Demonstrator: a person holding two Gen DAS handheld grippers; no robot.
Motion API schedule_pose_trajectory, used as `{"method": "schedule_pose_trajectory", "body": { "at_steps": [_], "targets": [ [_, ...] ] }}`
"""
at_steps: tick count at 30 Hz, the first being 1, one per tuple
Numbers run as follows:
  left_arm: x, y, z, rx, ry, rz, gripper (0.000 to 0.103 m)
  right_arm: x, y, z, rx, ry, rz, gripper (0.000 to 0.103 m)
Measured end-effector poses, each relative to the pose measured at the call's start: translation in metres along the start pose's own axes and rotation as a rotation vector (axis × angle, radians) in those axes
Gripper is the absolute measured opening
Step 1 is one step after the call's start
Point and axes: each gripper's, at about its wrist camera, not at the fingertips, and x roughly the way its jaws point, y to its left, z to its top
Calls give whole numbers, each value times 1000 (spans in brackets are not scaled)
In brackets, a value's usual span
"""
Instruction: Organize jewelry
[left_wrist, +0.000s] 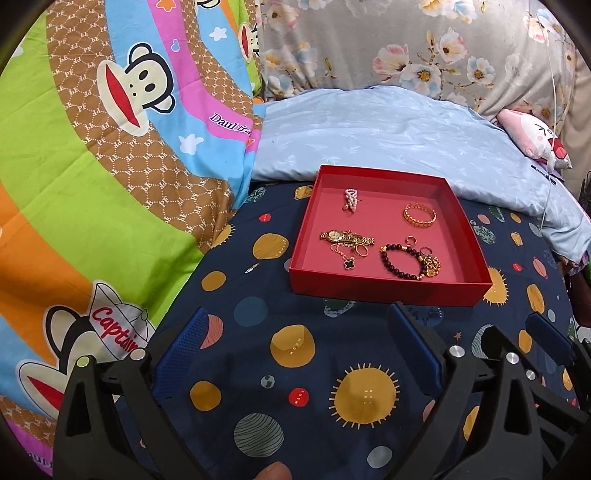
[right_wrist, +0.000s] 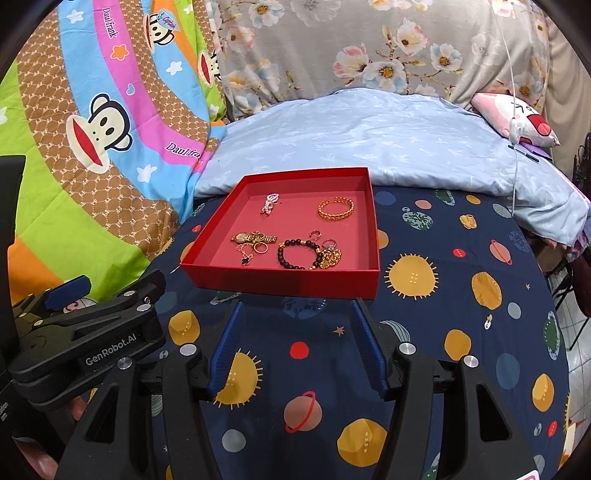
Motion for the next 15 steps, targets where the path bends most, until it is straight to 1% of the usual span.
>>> {"method": "schedule_pose_trajectory", "body": {
  "at_steps": [7,15],
  "targets": [
    [-5,-2,0,11,-16,19,96,-3,-1,0,-2,-3,-4,60],
    [-3,-2,2,13,-5,12,96,-3,-2,0,-8,-7,-14,60]
  ]
}}
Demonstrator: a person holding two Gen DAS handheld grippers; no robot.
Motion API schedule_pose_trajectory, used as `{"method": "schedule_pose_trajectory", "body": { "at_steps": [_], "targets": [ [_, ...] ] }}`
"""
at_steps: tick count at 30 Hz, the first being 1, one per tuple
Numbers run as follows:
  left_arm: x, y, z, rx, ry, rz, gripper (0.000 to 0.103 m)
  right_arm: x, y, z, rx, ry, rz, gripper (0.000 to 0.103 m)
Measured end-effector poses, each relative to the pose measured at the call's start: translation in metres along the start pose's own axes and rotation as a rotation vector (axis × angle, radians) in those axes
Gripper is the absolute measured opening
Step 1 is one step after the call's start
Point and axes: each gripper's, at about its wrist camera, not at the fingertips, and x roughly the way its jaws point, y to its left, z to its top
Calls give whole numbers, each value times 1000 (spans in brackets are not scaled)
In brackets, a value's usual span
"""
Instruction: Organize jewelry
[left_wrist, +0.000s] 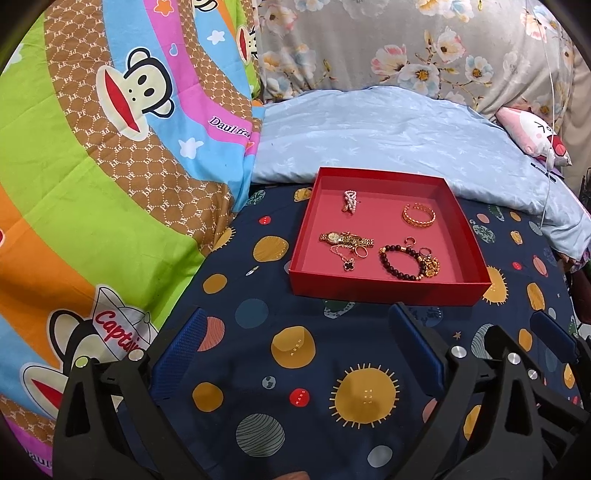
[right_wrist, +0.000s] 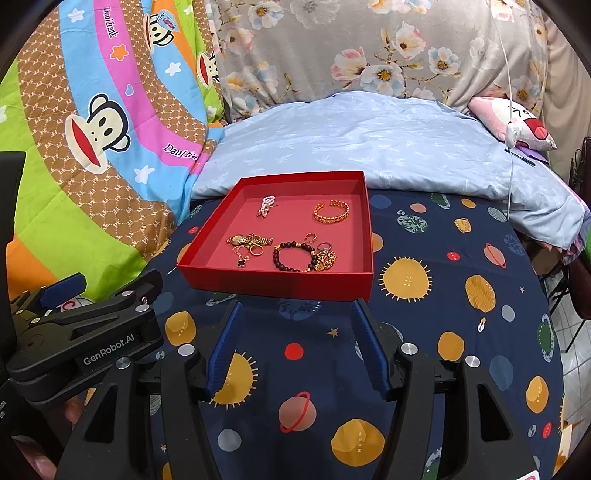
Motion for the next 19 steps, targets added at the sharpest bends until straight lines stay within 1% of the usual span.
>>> {"method": "schedule_pose_trajectory", "body": {
  "at_steps": [6,9,14,19],
  "targets": [
    [2,-1,0,3,-6,25,96,0,0,2,-10,-1,-15,60],
    [1,0,0,2,-15,42,96,0,-1,2,-9,-6,-25,64],
    [3,6,1,-25,3,18,96,-1,-1,3,5,-24,-37,73],
    [4,11,2,-47,2,5,96,-1,4,4,1,-33,-47,76]
  ]
}}
